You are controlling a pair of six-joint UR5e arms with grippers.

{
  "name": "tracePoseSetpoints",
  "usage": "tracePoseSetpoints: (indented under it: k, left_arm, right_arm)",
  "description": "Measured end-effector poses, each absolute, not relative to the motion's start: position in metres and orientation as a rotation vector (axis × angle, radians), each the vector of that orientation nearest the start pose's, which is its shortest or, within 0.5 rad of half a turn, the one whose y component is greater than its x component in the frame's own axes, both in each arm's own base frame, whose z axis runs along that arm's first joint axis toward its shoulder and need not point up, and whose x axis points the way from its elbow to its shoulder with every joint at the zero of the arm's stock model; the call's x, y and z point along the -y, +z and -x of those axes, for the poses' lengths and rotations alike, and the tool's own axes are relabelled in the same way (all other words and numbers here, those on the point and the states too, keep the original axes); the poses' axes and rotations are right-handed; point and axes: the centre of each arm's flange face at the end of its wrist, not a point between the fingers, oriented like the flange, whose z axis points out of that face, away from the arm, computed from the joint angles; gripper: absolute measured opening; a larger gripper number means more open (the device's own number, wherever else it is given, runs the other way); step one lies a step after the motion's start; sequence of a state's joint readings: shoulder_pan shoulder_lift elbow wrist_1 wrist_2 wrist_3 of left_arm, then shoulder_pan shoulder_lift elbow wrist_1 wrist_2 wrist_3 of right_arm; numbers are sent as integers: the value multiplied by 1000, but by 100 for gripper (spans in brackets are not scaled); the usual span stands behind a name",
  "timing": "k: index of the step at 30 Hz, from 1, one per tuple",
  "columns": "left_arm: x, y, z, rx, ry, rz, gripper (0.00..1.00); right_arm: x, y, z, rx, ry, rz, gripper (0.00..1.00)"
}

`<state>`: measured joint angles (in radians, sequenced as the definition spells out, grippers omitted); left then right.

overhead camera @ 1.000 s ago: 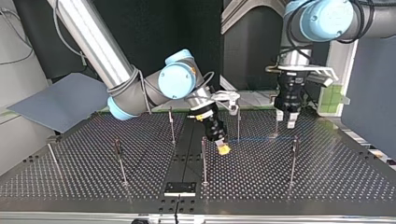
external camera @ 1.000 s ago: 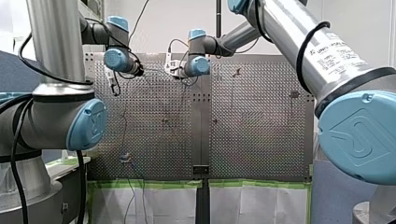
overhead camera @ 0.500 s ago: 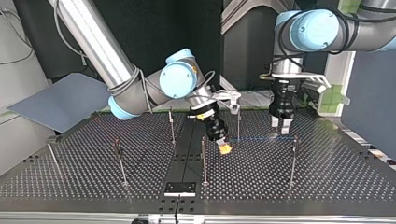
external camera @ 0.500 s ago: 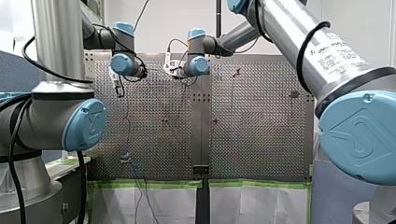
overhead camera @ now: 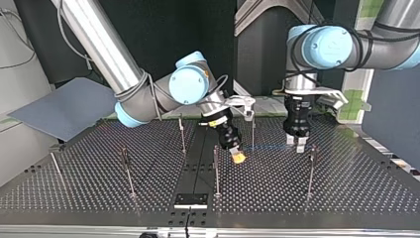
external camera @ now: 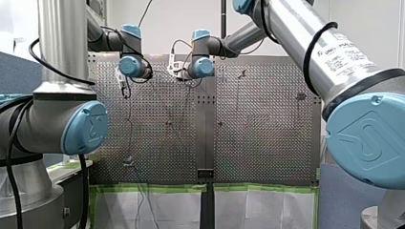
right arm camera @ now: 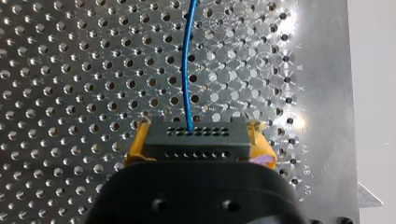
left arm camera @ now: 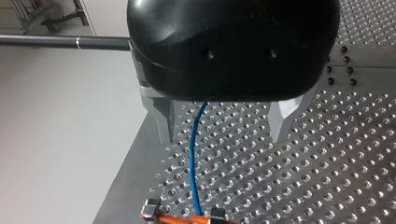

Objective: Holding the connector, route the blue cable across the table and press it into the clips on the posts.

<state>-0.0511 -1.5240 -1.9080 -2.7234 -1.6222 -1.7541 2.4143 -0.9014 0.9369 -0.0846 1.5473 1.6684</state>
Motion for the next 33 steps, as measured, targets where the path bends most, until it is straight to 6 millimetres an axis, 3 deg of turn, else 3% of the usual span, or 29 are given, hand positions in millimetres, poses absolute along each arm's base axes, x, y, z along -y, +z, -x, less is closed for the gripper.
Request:
tracePoseSetpoints:
  k: [7, 12, 23, 25, 26, 27, 28, 29, 30, 31, 33]
  left_arm:
    - [157, 386, -478, -1481, -112, 113, 100]
    - [160, 398, -488, -1459, -106, 107, 100]
    - [160, 406, -491, -1449, -69, 114, 100]
    - [160, 406, -491, -1451, -62, 112, 95]
    - [160, 406, -490, -1451, -56, 112, 86]
    - [160, 406, -490, -1451, -48, 112, 86]
    - [160, 406, -490, -1451, -43, 112, 77]
    - [161, 406, -490, -1451, -40, 112, 60]
    - [161, 406, -489, -1451, -37, 111, 49]
    - [162, 406, -489, -1451, -36, 110, 49]
    - [163, 406, -488, -1453, -36, 108, 14]
  right_arm:
    - [407, 387, -656, -990, -2532, 2330, 0]
    - [407, 387, -656, -993, -2534, 2328, 0]
    - [407, 387, -656, -995, -2529, 2328, 0]
    - [407, 386, -656, -995, -2528, 2328, 0]
    - [407, 386, -656, -996, -2528, 2328, 0]
    - [407, 386, -656, -996, -2527, 2327, 0]
    - [407, 386, -656, -997, -2527, 2327, 0]
    - [407, 386, -656, -997, -2527, 2327, 0]
    - [407, 386, -656, -997, -2526, 2327, 0]
    - [407, 386, -656, -997, -2526, 2327, 0]
    - [407, 386, -656, -997, -2526, 2327, 0]
